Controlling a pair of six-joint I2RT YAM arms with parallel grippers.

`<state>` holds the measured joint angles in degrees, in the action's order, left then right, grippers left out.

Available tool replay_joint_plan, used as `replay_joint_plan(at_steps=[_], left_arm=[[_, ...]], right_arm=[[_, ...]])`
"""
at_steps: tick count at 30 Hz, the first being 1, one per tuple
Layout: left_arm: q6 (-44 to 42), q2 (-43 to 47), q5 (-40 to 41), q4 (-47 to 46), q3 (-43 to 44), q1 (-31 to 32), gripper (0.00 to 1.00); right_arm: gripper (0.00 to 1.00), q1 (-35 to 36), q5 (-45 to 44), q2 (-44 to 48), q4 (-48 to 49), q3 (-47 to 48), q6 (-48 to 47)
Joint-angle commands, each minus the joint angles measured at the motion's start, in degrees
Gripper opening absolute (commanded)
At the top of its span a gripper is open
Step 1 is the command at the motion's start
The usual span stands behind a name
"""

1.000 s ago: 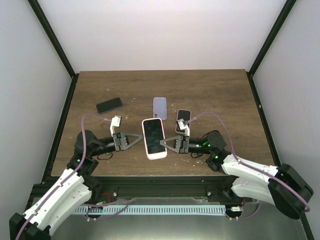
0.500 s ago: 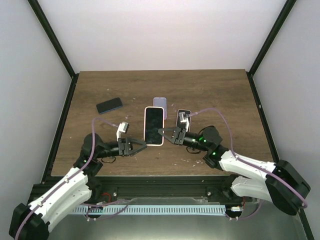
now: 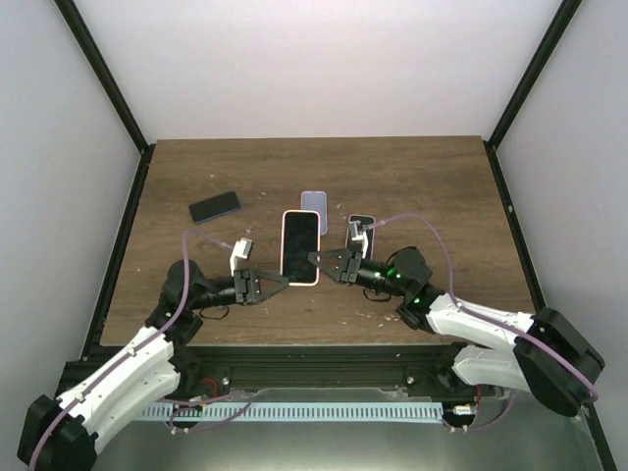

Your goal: Put the phone into the phone case

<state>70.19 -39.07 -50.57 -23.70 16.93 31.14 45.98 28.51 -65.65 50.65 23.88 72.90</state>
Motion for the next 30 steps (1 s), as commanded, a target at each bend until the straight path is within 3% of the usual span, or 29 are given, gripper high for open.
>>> replay_joint_plan(at_steps=[1,4,11,15,17,19,26,30], left_arm=[[-4.27,0.68,2.71,5.39,2.45,0.11,0.13],[-6.30,1.52,4.34,8.70,3.03,0.15,0.00],[-8.36,0.65,4.33,12.77,4.96,0.09,0.02],[-8.82,1.54,5.26,15.53,6.09,0.13,0.41],[-9.50,1.88,5.83,16.69,6.83,0.10,0.50],[-10.36,1.42,6.01,17.29,7.52,0.14,0.52],[-12.45,-4.41,5.66,15.70,9.25,0.15,0.50],[-13.01,-6.81,6.21,14.46,9.66,0.15,0.36]], right_arm=[[0.09,0.61,-0.30,0.56,4.83,0.72,-0.62],[0.09,0.61,-0.63,1.55,3.09,0.14,-1.54],[0.09,0.61,-1.65,4.41,-0.28,-1.91,-2.88],[0.09,0.61,-1.12,6.56,-4.38,-1.80,-5.70],[0.09,0.60,-0.32,7.51,-5.39,-2.24,-6.74],[0.09,0.61,1.39,7.83,-5.35,-2.45,-7.26],[0.09,1.35,4.81,6.98,-3.35,-3.22,-7.17],[0.09,1.31,6.34,6.32,-5.05,-3.09,-7.95]])
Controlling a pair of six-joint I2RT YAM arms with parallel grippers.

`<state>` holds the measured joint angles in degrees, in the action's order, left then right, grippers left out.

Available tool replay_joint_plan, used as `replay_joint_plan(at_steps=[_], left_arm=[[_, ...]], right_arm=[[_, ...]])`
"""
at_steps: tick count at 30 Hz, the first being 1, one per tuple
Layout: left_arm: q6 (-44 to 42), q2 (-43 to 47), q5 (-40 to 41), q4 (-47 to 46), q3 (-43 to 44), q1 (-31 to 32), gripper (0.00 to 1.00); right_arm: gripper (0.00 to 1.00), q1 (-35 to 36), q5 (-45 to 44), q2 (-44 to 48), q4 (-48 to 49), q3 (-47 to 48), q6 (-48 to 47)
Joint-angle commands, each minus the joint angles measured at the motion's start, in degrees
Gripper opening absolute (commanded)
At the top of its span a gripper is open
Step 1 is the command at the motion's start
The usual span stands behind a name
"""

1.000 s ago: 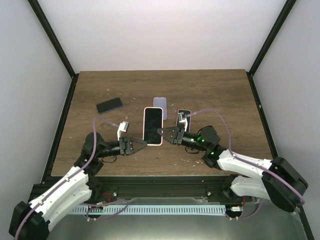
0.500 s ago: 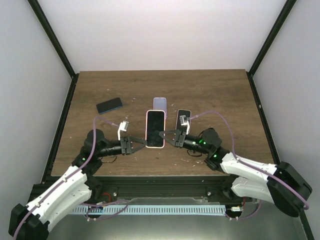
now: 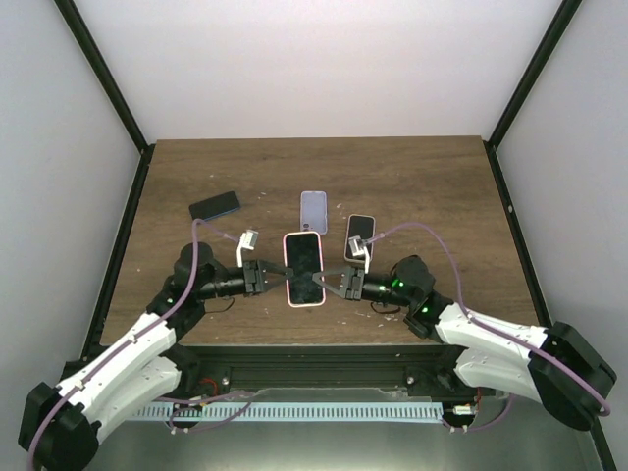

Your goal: Put the phone into the phone case

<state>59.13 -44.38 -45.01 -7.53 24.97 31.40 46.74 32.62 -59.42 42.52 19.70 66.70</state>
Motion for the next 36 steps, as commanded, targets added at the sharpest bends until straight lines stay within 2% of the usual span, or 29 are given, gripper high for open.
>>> replay_joint_plan(at_steps=[1,4,5,9,10,11,13,15,17,20,23,26,30,31,36], left_arm=[[-2.17,-1.86,0.85,-1.77,1.90,-0.11,0.29],[-3.05,-3.11,1.04,-0.66,2.67,-0.11,0.04],[-3.21,-3.35,1.07,-0.36,2.88,-0.19,0.00],[-3.47,-3.95,1.43,0.18,3.33,-0.17,0.01],[-3.85,-3.96,1.79,0.80,3.45,-0.13,0.07],[-4.50,-3.88,2.31,1.78,3.88,-0.12,0.21],[-5.71,-3.62,3.86,4.05,4.43,-0.12,0.41],[-6.25,-3.32,4.91,4.84,4.87,-0.13,0.47],[-6.01,-3.04,5.31,4.15,5.06,-0.17,0.48],[-7.50,-2.78,7.31,6.15,6.70,-0.22,0.40],[-9.76,-3.07,9.22,8.36,7.94,-0.20,0.17],[-10.33,-4.12,8.76,8.39,8.24,-0.20,0.01],[-11.33,-5.18,8.90,10.22,8.70,-0.21,0.00],[-11.85,-5.19,9.36,11.11,9.03,-0.22,0.05],[-14.91,-4.18,12.29,16.61,10.99,-0.21,0.43]], right_arm=[[0.09,0.54,2.60,-0.09,3.10,0.92,-1.55],[0.09,0.54,2.98,-0.34,4.25,0.13,-1.13],[0.09,0.54,3.05,-0.30,4.13,0.09,-1.31],[0.09,0.54,2.84,0.12,2.53,0.05,-2.00],[0.09,0.54,2.73,0.36,2.19,-0.04,-2.13],[0.09,0.54,2.85,0.52,1.69,0.17,-2.30],[0.09,0.55,3.58,0.53,-0.47,1.02,-3.59],[0.09,0.61,4.92,0.82,-2.86,1.95,-5.25],[0.09,0.55,5.91,1.53,-2.71,1.56,-5.91],[0.09,0.55,6.94,2.71,-3.71,1.14,-6.75],[0.09,0.59,7.01,3.70,-5.04,0.64,-7.30],[0.09,0.55,6.08,4.81,-5.93,0.16,-7.20],[0.09,0.57,4.55,5.98,-7.48,-0.01,-7.37],[0.09,0.59,4.10,6.13,-8.25,0.14,-7.48],[0.09,0.55,1.10,6.87,-12.51,1.07,-8.63]])
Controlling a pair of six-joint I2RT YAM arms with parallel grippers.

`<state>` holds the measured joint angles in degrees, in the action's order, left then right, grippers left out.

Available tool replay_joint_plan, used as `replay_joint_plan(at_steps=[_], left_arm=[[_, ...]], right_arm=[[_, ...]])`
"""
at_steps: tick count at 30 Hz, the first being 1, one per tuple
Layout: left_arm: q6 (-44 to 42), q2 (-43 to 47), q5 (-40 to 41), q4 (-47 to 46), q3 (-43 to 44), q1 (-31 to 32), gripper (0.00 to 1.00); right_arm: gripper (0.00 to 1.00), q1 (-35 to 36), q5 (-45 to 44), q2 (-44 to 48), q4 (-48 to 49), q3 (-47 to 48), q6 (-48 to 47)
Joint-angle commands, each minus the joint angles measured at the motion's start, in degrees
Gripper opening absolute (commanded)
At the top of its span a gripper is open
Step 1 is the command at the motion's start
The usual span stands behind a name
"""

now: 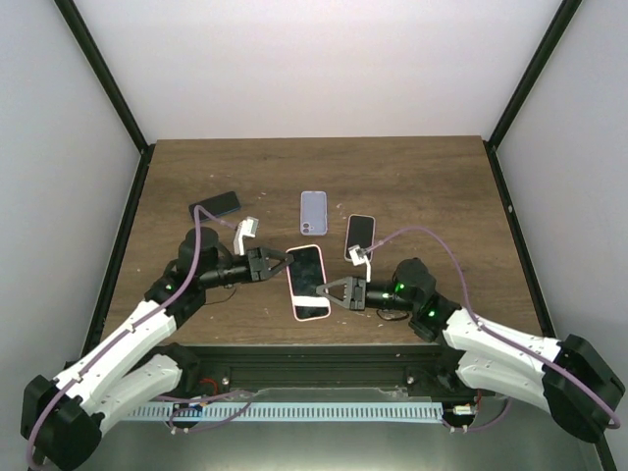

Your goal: Put the phone into the phone case

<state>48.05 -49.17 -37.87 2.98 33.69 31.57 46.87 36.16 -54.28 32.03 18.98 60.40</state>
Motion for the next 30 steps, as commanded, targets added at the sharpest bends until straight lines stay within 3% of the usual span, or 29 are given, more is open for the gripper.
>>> replay_joint_plan(at_steps=[1,5,7,8,16,30], left_arm=[[-4.42,0.93,5.73,7.26,2.52,-0.38,0.49],[-7.48,1.81,8.64,13.10,4.64,-0.39,0.78],[-9.69,2.26,10.37,16.48,5.61,-0.43,0.98],[-10.31,2.57,11.25,18.01,5.94,-0.40,1.00],[-14.25,5.47,16.18,24.74,6.56,-0.38,1.00],[-17.14,5.43,16.77,27.91,6.39,-0.50,1.00]], right_arm=[[0.09,0.35,-3.21,2.08,-3.68,2.19,-3.19],[0.09,-0.34,-10.14,3.85,-19.03,7.92,-9.92],[0.09,-2.10,-13.76,4.45,-26.73,10.16,-12.40],[0.09,-3.74,-14.56,4.59,-29.83,11.01,-13.83],[0.09,-20.74,-14.08,3.91,-43.37,14.58,-22.98],[0.09,-42.89,-4.48,-15.15,-37.28,14.08,-27.46]])
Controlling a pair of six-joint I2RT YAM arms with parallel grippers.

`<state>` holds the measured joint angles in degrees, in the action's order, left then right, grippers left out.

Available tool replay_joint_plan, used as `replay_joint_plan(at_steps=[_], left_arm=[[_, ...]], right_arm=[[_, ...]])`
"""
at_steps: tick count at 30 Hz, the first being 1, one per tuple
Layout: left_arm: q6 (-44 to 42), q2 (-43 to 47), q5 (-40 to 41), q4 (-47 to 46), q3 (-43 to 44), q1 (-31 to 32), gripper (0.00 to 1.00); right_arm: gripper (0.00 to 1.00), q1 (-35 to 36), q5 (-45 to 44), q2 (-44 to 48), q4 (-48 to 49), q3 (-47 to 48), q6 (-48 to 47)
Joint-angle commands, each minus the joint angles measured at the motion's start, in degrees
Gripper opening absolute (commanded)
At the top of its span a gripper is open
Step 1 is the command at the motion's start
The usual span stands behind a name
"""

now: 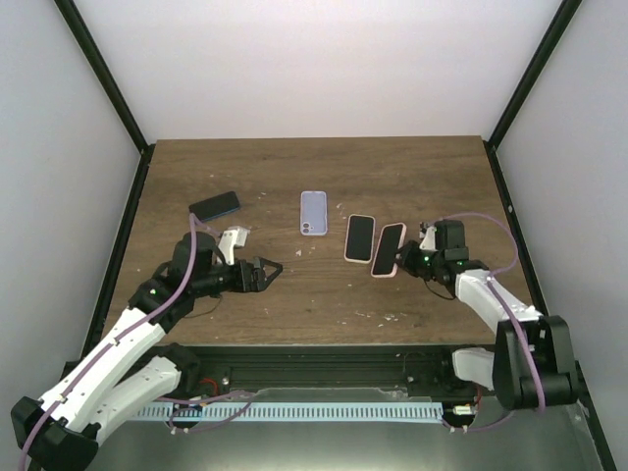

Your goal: Put the phone into the phone case

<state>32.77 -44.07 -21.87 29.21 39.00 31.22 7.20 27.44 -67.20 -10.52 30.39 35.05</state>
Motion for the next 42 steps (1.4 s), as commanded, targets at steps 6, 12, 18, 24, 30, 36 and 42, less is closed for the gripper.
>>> replay_joint_plan(at_steps=[6,12,18,24,30,36,42], left_arm=[[-1.87,0.83,1.88,1.50,0.28,-0.11,1.00],[-1.22,-0.31,0.97,0.81,0.29,-0.20,1.00],[-1.23,-1.98,2.50,2.22,1.64,-0.38,1.00],[-0.54,-3.70,3.67,1.99,2.76,-0.77,1.00],[-0.51,-6.83,7.70,1.72,3.99,-2.22,1.00],[-0.59,-13.33,10.99,1.17,7.29,-6.33,1.00],[-4.91,-24.39,10.10,-1.31,14.17,-15.62,1.00]], right_arm=[[0.10,-6.20,5.12,-7.65,6.04,3.92,-3.32],[0.13,-7.45,5.71,-11.76,7.63,4.31,-4.28],[0.25,-7.82,3.55,-13.57,7.39,4.21,-4.35],[0.40,-7.82,-1.15,-12.59,3.89,4.34,-4.64],[0.65,-7.83,-1.14,-8.54,0.94,4.19,-4.34],[0.91,-7.82,3.24,-1.50,-0.38,3.41,-4.06],[1.00,-7.49,10.24,7.22,0.22,0.80,-2.06]])
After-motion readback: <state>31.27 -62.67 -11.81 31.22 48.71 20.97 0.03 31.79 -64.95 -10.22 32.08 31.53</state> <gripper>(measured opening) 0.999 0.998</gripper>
